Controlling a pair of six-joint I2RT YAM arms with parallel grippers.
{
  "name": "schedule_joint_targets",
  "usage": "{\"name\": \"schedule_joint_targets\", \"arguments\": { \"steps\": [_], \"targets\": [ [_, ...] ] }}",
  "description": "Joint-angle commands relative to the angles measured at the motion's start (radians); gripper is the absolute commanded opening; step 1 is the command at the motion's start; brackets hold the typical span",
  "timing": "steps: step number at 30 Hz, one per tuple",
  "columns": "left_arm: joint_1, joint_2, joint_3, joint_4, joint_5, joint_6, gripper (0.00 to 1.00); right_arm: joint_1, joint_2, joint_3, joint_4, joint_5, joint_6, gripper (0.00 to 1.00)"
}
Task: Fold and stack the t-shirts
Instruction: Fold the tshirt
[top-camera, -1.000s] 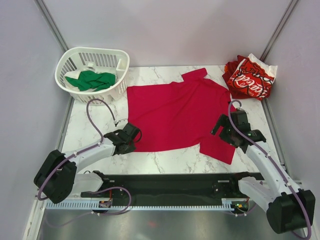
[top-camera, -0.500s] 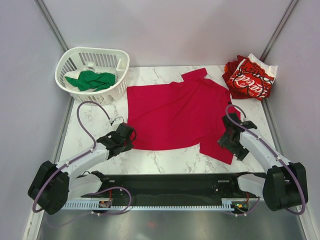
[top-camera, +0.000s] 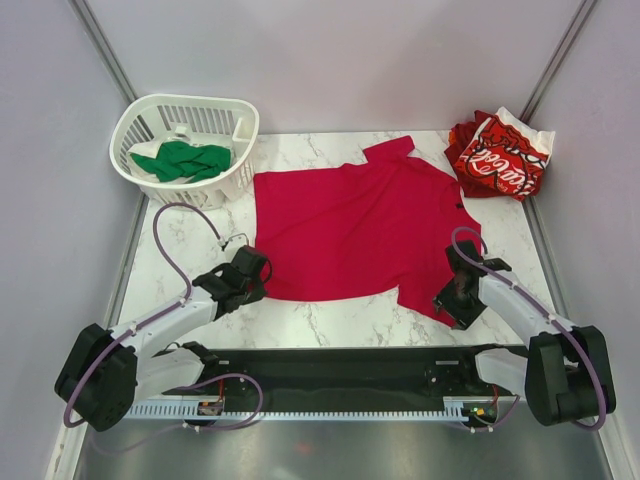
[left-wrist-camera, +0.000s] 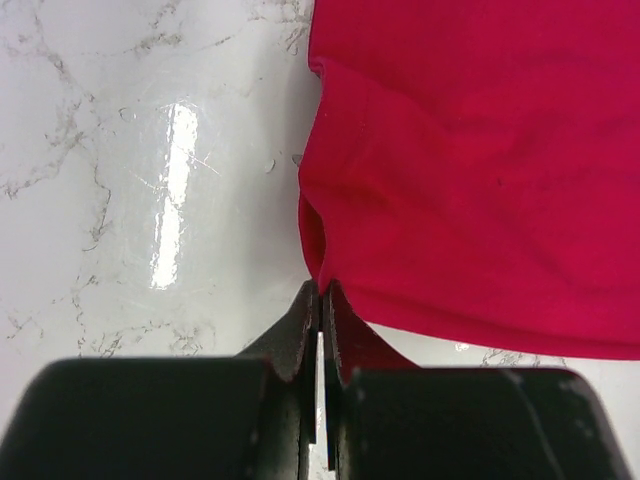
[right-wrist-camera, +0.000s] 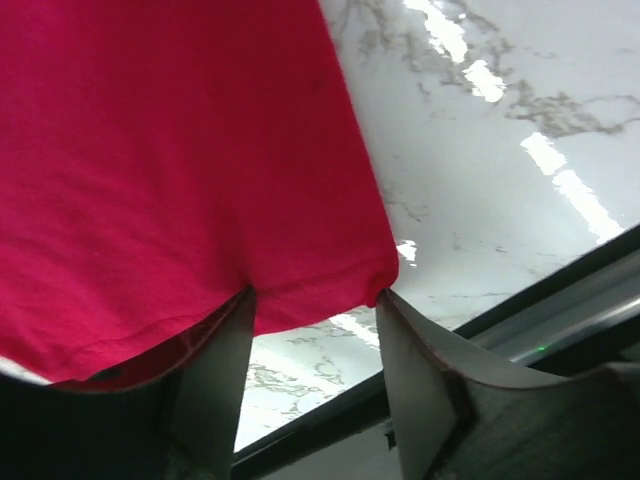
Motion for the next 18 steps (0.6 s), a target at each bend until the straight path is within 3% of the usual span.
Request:
{"name": "schedule_joint_targets", "arguments": {
  "steps": [1,4,7,8,10,14,18],
  "targets": [
    [0.004,0.002,-0.003,0.036,-0.019,0.028,0.02,-0.008,0.035,-0.078,0.110,-0.034,0.001,0.59],
    [0.004,0.014,0.002,0.037,-0.019,0.028,0.02,-0.022,0.045,-0.100,0.142,-0.057,-0.025,0.47],
    [0.004,0.019,0.004,0.037,-0.020,0.027,0.02,-0.026,0.032,-0.094,0.150,-0.060,-0.058,0.24],
    [0.004,0.022,0.007,0.036,-0.020,0.025,0.02,-0.026,0.016,-0.089,0.150,-0.060,-0.067,0.10],
    [0.004,0.025,0.007,0.037,-0.020,0.025,0.02,-0.026,-0.001,-0.068,0.147,-0.065,-0.088,0.00],
    [0.004,-0.039,0.001,0.005,-0.011,0.027,0.02,-0.026,-0.088,0.001,0.113,-0.071,-0.165,0.00],
    [0.004,-0.205,-0.013,-0.074,0.018,-0.002,0.02,-0.026,-0.190,0.138,-0.040,0.041,-0.179,0.00]
  ]
}}
